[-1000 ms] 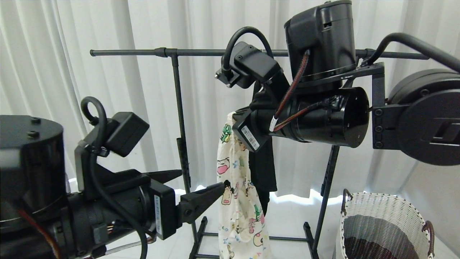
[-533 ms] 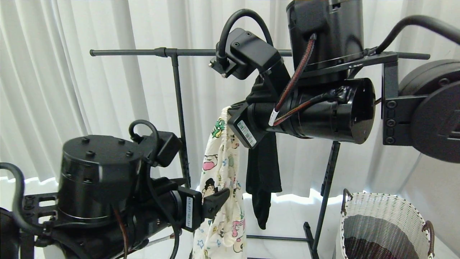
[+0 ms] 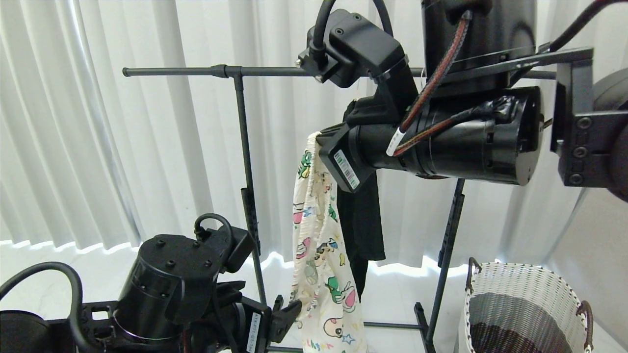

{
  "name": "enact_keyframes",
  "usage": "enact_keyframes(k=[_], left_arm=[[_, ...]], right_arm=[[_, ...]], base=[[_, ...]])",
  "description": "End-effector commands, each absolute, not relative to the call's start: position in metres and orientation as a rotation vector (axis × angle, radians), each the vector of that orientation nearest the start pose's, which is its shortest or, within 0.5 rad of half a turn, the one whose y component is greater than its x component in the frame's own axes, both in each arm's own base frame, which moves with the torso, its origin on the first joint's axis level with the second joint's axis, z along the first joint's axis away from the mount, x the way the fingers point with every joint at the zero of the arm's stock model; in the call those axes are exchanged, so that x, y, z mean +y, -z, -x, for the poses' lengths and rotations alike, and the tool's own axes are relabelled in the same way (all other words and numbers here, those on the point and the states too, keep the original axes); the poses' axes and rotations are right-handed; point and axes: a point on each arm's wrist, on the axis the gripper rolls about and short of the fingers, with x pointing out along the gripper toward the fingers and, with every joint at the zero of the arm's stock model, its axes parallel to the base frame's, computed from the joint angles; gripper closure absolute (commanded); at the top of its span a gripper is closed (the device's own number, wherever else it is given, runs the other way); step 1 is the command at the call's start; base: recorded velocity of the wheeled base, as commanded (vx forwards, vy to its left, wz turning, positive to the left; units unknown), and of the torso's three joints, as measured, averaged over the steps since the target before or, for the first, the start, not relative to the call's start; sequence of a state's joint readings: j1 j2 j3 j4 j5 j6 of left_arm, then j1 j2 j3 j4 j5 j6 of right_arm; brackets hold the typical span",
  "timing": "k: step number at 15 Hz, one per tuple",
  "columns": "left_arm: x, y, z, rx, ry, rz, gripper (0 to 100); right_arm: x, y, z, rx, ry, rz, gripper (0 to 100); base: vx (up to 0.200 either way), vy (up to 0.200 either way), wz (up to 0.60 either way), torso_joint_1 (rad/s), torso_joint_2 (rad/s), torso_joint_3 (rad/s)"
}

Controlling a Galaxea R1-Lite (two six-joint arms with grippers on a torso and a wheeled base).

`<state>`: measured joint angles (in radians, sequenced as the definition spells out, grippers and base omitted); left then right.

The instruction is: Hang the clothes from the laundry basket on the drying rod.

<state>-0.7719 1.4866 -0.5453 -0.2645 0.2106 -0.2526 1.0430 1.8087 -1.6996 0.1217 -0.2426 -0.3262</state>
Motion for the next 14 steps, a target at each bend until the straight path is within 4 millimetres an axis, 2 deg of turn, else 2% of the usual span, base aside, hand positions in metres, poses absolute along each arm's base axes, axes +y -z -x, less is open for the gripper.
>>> enact_keyframes(k=[1, 6, 7, 10, 14], left_arm=[[-0.149, -0.137, -0.160, 0.663, 0.456, -0.085, 0], [-0.147, -0.135, -0.159, 0.661, 0.448, -0.088, 0], [-0.147, -0.134, -0.158, 0.658, 0.433, -0.095, 100], [-0.143, -0.129, -0.156, 0.638, 0.369, -0.113, 100], [-0.125, -0.125, -0.138, 0.561, 0.381, -0.131, 100]], right_arm=[[0.296, -0.331, -0.176, 0.040, -0.828, 0.438, 100], [0.290, -0.332, -0.173, 0.056, -0.829, 0.444, 100], [0.288, -0.332, -0.172, 0.061, -0.829, 0.436, 100], [0.274, -0.329, -0.166, 0.080, -0.826, 0.438, 100], [0.238, -0.324, -0.157, 0.122, -0.790, 0.427, 100]], base=[[0.000, 0.000, 0.00, 0.000, 0.00, 0.000], [0.000, 0.000, 0.00, 0.000, 0.00, 0.000], [0.000, 0.000, 0.00, 0.000, 0.00, 0.000], [0.000, 0.000, 0.00, 0.000, 0.00, 0.000], [0.000, 0.000, 0.00, 0.000, 0.00, 0.000]])
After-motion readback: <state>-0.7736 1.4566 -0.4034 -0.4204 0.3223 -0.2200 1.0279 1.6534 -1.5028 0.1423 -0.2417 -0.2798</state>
